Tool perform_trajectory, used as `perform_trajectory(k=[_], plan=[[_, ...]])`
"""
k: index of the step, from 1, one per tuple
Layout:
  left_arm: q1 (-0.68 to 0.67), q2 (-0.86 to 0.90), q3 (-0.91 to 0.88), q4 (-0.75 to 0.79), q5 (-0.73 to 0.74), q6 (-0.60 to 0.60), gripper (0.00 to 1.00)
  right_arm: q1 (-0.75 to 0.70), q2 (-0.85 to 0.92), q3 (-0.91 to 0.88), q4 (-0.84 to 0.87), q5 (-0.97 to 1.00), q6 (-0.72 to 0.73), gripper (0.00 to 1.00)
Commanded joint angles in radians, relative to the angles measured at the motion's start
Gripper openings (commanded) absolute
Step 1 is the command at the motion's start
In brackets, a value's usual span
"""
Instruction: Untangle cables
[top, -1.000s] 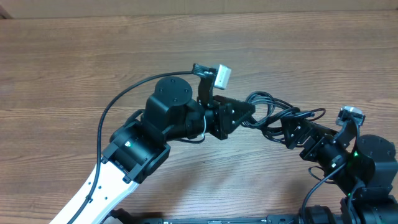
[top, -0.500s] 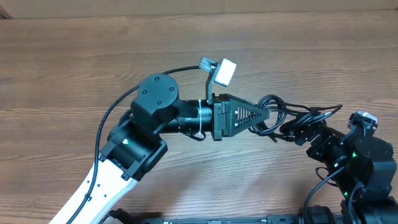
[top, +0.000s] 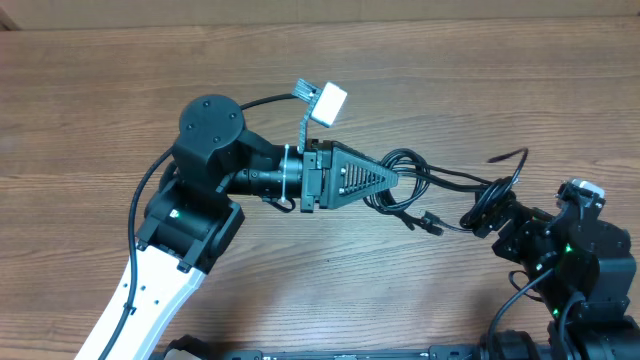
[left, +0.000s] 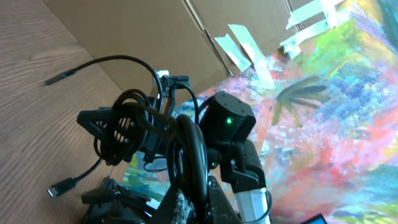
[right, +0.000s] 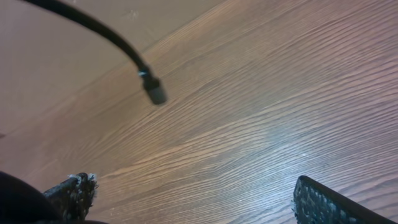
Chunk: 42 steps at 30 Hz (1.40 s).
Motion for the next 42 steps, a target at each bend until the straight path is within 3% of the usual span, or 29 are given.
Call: perform_trajectory(k=[1,7,22,23,25,27,29,33,38,42], plan=[[0.016,-0.018,0.024,0.018,0.083,0.008,0.04,-0.003,-0.002,0.014,-0.008,-0.039,-0.02,1.0],[0.016,-0.018,0.024,0.019,0.082,0.009,0.04,-0.003,-0.002,0.014,-0.004,-0.211,-0.135,1.0],[0.016,-0.018,0.024,0.018,0.083,0.009,0.04,-0.003,-0.002,0.014,0.023,-0.327,-0.134,1.0],[0.016,-0.018,0.024,0.018,0.083,0.009,0.04,-0.003,-0.002,0.014,0.023,-0.327,-0.134,0.92],[0.016,-0.018,0.024,0.018,0.083,0.009,0.04,-0.003,-0.002,0.014,0.023,-0.327,-0.135,0.49],[0.016,-0.018,0.024,0.018,0.083,0.01,0.04,-0.003,-0.002,0.014,0.023,-0.327,-0.134,0.31],[0.016,-0.018,0.024,0.018,0.082,0.01,0.04,-0.003,-0.002,0.014,0.023,-0.327,-0.134,0.05],[0.017,-0.018,0.024,0.018,0.082,0.048,0.04,-0.003,-0.002,0.014,0.023,-0.331,-0.134,0.04],[0.044,-0.018,0.024,-0.003,0.07,0.192,0.04,-0.003,-0.002,0.014,0.023,-0.354,-0.134,0.04],[0.109,-0.018,0.023,-0.151,-0.055,0.267,0.08,-0.003,-0.002,0.014,0.023,-0.383,-0.134,0.04]])
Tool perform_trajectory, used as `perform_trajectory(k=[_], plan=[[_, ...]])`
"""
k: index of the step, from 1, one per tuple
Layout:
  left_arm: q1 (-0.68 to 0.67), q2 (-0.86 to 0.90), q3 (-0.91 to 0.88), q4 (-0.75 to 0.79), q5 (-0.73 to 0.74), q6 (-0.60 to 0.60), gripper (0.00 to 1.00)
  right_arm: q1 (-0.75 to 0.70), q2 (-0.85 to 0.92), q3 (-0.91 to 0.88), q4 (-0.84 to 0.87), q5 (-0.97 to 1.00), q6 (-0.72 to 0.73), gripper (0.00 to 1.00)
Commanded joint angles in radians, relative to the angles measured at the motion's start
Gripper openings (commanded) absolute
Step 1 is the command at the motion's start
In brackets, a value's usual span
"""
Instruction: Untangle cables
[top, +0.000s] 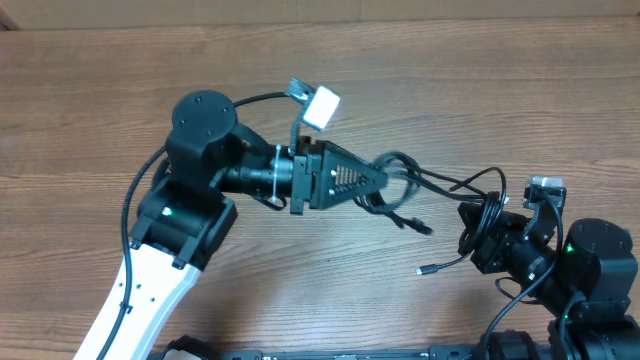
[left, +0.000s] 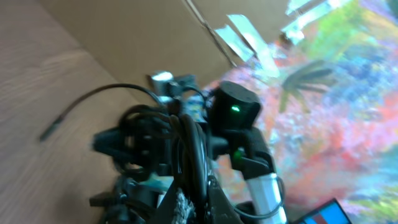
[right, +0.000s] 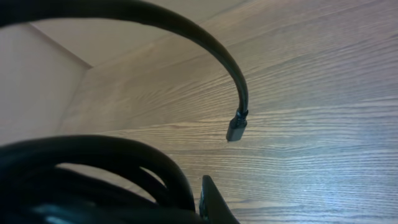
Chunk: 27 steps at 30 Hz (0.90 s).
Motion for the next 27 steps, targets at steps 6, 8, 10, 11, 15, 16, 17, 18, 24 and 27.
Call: perform_trajectory(k=[6,8,10,11,15,16,17,18,24,27], plan=[[0.127,-0.016,0.022,-0.344,-0.361,0.187,1.0,-0.003,-0.003,0.014,-0.005,-0.02,0.0,0.04],[0.129,-0.016,0.021,-0.369,-0.36,0.246,1.0,-0.003,-0.003,0.014,-0.005,-0.02,0.0,0.04],[0.126,-0.017,0.022,-0.367,-0.317,0.33,1.0,-0.003,-0.003,0.014,-0.007,-0.021,0.0,0.04],[0.12,-0.017,0.021,-0.363,-0.277,0.394,1.0,-0.003,-0.003,0.014,-0.008,-0.028,-0.001,0.04],[0.084,-0.016,0.021,-0.395,-0.137,0.713,1.0,-0.003,-0.003,0.014,-0.008,-0.085,-0.001,0.04],[0.072,-0.016,0.021,-0.414,-0.132,0.773,1.0,-0.003,-0.003,0.014,-0.008,-0.093,-0.002,0.04],[0.055,-0.016,0.021,-0.435,-0.134,0.838,1.0,-0.003,-0.003,0.014,-0.008,-0.11,-0.001,0.04],[0.042,-0.016,0.021,-0.45,-0.133,0.883,1.0,-0.003,-0.003,0.014,-0.008,-0.121,-0.002,0.04],[-0.074,0.006,0.021,-0.454,-0.133,0.984,1.0,-0.003,-0.003,0.014,-0.005,-0.229,-0.002,0.04],[-0.122,0.023,0.021,-0.449,-0.133,0.997,1.0,-0.003,-0.003,0.014,-0.005,-0.238,-0.001,0.04]])
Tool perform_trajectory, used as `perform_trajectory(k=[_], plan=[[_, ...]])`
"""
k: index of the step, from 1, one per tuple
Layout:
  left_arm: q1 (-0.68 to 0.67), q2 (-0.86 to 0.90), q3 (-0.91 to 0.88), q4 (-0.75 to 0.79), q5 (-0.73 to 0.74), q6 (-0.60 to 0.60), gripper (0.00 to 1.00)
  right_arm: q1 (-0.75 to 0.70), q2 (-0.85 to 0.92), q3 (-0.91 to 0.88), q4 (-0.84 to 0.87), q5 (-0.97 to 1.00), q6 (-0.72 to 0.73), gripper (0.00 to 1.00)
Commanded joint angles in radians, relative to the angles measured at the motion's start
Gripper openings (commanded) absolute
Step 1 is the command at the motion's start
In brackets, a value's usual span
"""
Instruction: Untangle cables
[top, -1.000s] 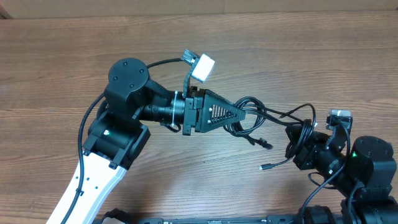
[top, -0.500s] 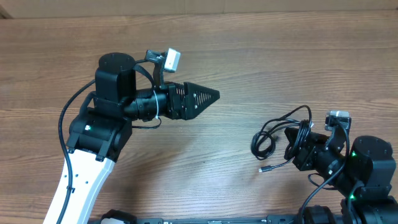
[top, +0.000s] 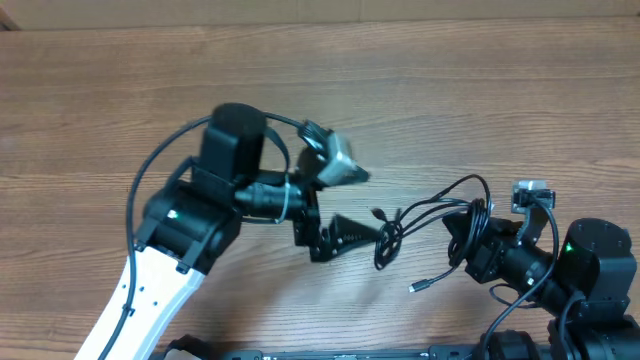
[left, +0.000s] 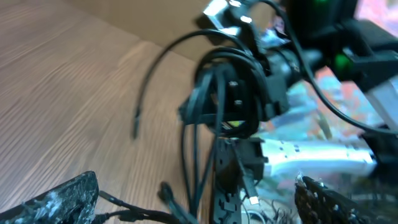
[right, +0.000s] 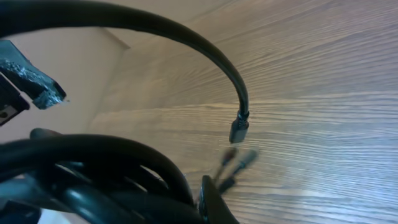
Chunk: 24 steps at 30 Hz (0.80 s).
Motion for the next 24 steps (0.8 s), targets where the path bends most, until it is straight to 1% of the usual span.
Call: perform_trajectory(k=[1,7,11,14,16,17,18,19,20,21,22,23,24], plan=[[-0.064,0.03,0.015,0.013,0.025,0.092,1.0,-0.002,-0.005,0.014,0.008,-0.058,-0.001,0.04],[-0.149,0.091,0.015,0.04,0.025,0.092,0.99,-0.002,-0.005,0.014,0.005,-0.061,0.0,0.04],[-0.168,0.138,0.015,0.077,0.026,0.09,1.0,-0.002,-0.005,0.014,0.006,-0.082,-0.001,0.04],[-0.179,0.171,0.015,0.109,0.035,0.067,1.0,-0.002,-0.005,0.014,0.005,-0.083,-0.001,0.04],[-0.188,0.187,0.015,0.128,0.049,0.057,0.98,-0.002,-0.005,0.014,0.005,-0.082,-0.001,0.04],[-0.199,0.195,0.015,0.14,0.067,0.058,0.94,-0.002,-0.005,0.014,0.005,-0.082,-0.001,0.04],[-0.206,0.198,0.015,0.146,0.069,0.058,0.89,-0.002,-0.005,0.014,0.005,-0.082,-0.001,0.04],[-0.214,0.201,0.015,0.151,0.068,0.058,0.8,-0.002,-0.005,0.014,0.005,-0.082,-0.001,0.04],[-0.222,0.201,0.015,0.154,0.067,0.059,0.7,-0.002,-0.005,0.014,0.005,-0.082,-0.002,0.04],[-0.232,0.201,0.015,0.167,0.067,0.059,0.46,-0.002,-0.005,0.014,0.001,-0.083,-0.014,0.04],[-0.235,0.201,0.015,0.18,0.067,0.058,0.31,-0.002,-0.005,0.014,-0.004,-0.082,-0.021,0.04],[-0.237,0.201,0.015,0.191,0.067,0.058,0.1,-0.002,-0.005,0.014,-0.01,-0.082,-0.028,0.04],[-0.238,0.201,0.015,0.204,0.067,0.058,0.04,-0.002,-0.005,0.014,-0.016,-0.082,-0.036,0.04]])
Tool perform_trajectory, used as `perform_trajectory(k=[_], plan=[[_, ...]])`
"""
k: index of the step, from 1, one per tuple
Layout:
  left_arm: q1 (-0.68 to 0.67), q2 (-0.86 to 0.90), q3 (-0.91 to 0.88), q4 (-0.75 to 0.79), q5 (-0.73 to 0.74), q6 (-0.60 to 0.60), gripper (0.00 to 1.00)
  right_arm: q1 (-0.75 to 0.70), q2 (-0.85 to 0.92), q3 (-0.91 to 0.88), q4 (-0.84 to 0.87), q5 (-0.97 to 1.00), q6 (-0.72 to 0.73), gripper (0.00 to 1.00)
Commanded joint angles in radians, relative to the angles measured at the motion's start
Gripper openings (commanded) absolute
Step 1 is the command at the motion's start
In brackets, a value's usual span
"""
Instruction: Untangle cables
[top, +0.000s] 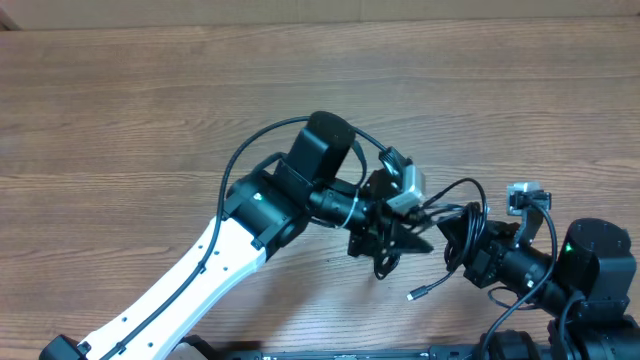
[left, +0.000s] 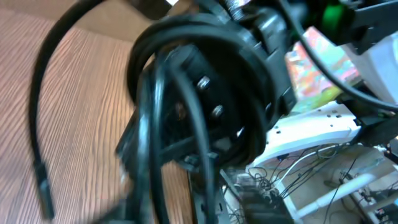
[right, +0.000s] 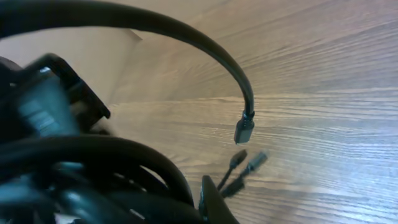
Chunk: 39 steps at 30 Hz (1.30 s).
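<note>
The black cable bundle (top: 462, 205) hangs tangled between the two grippers at the table's right centre. My right gripper (top: 465, 252) is shut on it, and the coils (right: 93, 168) fill the lower left of the right wrist view beside one fingertip (right: 211, 202). A loose plug end (right: 244, 129) and small plugs (right: 245, 165) dangle over the wood. My left gripper (top: 402, 240) is pushed into the bundle from the left. The left wrist view is blurred, filled by the coil (left: 186, 93), and its fingers do not show.
Another loose cable end (top: 420, 292) lies on the wooden table (top: 120, 120) in front of the right arm. The left arm's white link (top: 190, 275) stretches from the lower left corner. A cardboard wall (top: 300, 10) runs along the far edge.
My left gripper has moved right from the table's centre up against the bundle held by the right gripper. The right gripper keeps its hold in nearly the same place.
At first my left gripper held the coil at the centre and the right gripper stood open by the cable ends. Then the right gripper was shut on cables too. Later the left gripper was open and clear of the bundle. Now it is pressed into the bundle.
</note>
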Motion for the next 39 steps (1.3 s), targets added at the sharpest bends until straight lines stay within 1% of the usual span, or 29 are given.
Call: perform_trajectory(k=[1,3,4,5,6,7,8,9,11,13,17,19,21,22,25,26,27,30,31,32,35,37,39], plan=[[-0.01,0.003,0.015,0.04,0.027,-0.004,0.04,-0.002,-0.005,0.014,-0.015,-0.022,-0.034,0.04],[-0.01,0.003,0.015,0.064,0.01,-0.034,0.04,-0.002,-0.005,0.014,-0.029,-0.01,-0.035,0.04],[-0.01,0.003,0.015,0.074,-0.021,-0.066,0.04,-0.002,-0.005,0.014,-0.037,0.005,-0.034,0.12],[-0.008,0.003,0.015,0.079,-0.079,-0.11,0.04,-0.002,-0.005,0.014,-0.045,0.019,-0.035,0.26],[-0.008,0.003,0.015,0.079,-0.145,-0.145,0.04,-0.002,-0.005,0.014,-0.052,0.038,-0.034,0.49],[-0.007,0.002,0.015,0.076,-0.237,-0.192,0.04,-0.002,-0.005,0.014,-0.059,0.055,-0.034,0.78],[-0.006,0.002,0.015,0.069,-0.314,-0.232,0.04,-0.002,-0.005,0.014,-0.064,0.068,-0.034,0.94],[-0.005,0.001,0.015,0.057,-0.399,-0.271,0.04,-0.002,-0.005,0.014,-0.07,0.082,-0.034,1.0],[-0.002,-0.005,0.015,0.022,-0.555,-0.343,0.04,-0.002,-0.005,0.014,-0.077,0.099,-0.034,1.0],[-0.003,-0.011,0.015,-0.002,-0.604,-0.348,0.04,-0.002,-0.005,0.014,-0.077,0.102,-0.034,1.0],[-0.003,-0.014,0.015,-0.008,-0.618,-0.348,0.04,-0.002,-0.005,0.014,-0.076,0.101,-0.034,1.0],[-0.003,-0.014,0.015,-0.009,-0.653,-0.373,0.04,-0.002,-0.005,0.014,-0.076,0.1,-0.021,1.0],[-0.002,-0.014,0.015,-0.001,-0.666,-0.412,0.04,-0.002,-0.005,0.014,-0.076,0.1,0.006,1.0],[-0.003,-0.014,0.015,0.013,-0.665,-0.461,0.04,-0.002,-0.005,0.014,-0.077,0.098,0.02,1.0],[-0.002,-0.014,0.015,0.03,-0.661,-0.548,0.04,-0.002,-0.005,0.014,-0.076,0.073,-0.012,0.98],[-0.002,-0.014,0.015,0.039,-0.654,-0.625,0.04,-0.002,-0.005,0.014,-0.074,0.034,-0.093,0.94],[-0.003,-0.014,0.015,0.047,-0.634,-0.671,0.04,-0.002,-0.005,0.014,-0.072,0.015,-0.151,0.91],[-0.003,-0.014,0.015,0.084,-0.548,-0.75,0.04,-0.002,-0.005,0.014,-0.055,0.006,-0.269,0.85],[-0.002,-0.014,0.015,0.102,-0.514,-0.778,0.04,-0.002,-0.005,0.014,-0.047,0.006,-0.306,0.85],[-0.003,-0.014,0.015,0.133,-0.453,-0.843,0.04,-0.002,-0.005,0.014,-0.023,0.006,-0.377,0.85],[-0.002,-0.014,0.015,0.163,-0.376,-0.93,0.04,-0.002,-0.005,0.014,0.016,0.006,-0.483,0.85],[-0.002,-0.014,0.015,0.176,-0.308,-0.985,0.04,-0.002,-0.005,0.014,0.058,0.01,-0.541,0.85],[-0.002,-0.014,0.015,0.189,-0.242,-1.0,0.04,-0.002,-0.005,0.014,0.084,0.046,-0.562,0.83]])
